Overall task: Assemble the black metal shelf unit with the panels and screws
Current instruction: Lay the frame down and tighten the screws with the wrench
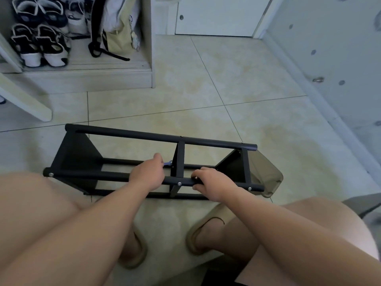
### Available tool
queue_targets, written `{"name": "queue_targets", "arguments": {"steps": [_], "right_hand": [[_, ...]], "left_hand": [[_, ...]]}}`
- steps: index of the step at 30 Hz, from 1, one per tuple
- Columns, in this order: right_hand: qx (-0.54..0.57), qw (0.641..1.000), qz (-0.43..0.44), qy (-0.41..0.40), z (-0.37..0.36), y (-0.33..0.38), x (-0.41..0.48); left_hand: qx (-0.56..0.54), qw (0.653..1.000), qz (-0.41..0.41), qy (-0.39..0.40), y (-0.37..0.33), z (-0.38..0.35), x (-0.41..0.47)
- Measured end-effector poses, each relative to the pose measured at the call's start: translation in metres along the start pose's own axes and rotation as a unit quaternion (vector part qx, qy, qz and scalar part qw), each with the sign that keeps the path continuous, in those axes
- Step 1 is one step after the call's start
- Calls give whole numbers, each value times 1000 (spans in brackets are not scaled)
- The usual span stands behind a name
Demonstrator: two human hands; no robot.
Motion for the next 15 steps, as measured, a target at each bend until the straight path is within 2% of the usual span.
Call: {"name": "queue_targets", "arguments": {"steps": [5, 10, 15], "right_hand": [[-19, 989, 85, -121, 25, 26, 9], [-78, 984, 129, -97, 12, 51, 39], [-112, 982, 131, -77, -3, 50, 56]], "left_hand": [[-54, 997, -18, 57, 10, -2, 13], [-86, 994, 1, 71, 28, 6, 27], [-151, 983, 6, 108, 37, 5, 33]]}}
Point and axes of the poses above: each hand's wrist, its own x-axis towards the middle knuckle, its own z-axis out of the back of the hand, y = z × x, the point moved 10 cm from there along x, towards the middle knuckle, and after that the axes turned 6 degrees about y, right-handed, at the moved point
